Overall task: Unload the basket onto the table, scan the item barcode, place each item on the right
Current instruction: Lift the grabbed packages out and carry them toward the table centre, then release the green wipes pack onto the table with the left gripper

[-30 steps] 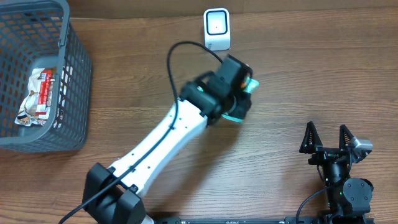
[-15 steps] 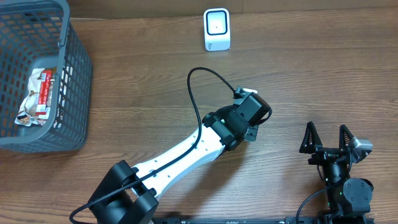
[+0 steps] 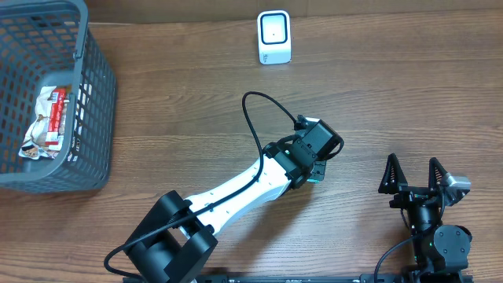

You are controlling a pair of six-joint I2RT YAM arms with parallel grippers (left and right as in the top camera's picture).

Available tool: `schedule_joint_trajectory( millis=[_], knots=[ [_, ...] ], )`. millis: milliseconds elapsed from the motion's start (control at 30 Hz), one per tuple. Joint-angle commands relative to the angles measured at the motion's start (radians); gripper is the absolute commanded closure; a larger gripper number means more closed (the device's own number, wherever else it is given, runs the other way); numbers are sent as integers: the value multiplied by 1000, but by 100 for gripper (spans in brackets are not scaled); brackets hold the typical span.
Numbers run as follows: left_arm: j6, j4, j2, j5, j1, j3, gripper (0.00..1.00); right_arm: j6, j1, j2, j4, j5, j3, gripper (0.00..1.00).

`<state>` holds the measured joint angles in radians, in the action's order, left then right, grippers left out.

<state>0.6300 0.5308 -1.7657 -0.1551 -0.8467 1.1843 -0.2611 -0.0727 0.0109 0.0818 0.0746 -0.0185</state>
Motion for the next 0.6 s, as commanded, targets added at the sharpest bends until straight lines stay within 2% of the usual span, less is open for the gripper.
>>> schedule_joint_trajectory(
  millis=[0,100,567],
  knots=[
    [13,-12,6,19,2,9,53,4,1,-6,-5,-2,10,0],
    [13,-11,6,25,2,9,36,4,1,-6,-5,-2,10,0],
    [-34,11,27,71,4,55,8,4,1,-6,-5,-2,10,0]
  ],
)
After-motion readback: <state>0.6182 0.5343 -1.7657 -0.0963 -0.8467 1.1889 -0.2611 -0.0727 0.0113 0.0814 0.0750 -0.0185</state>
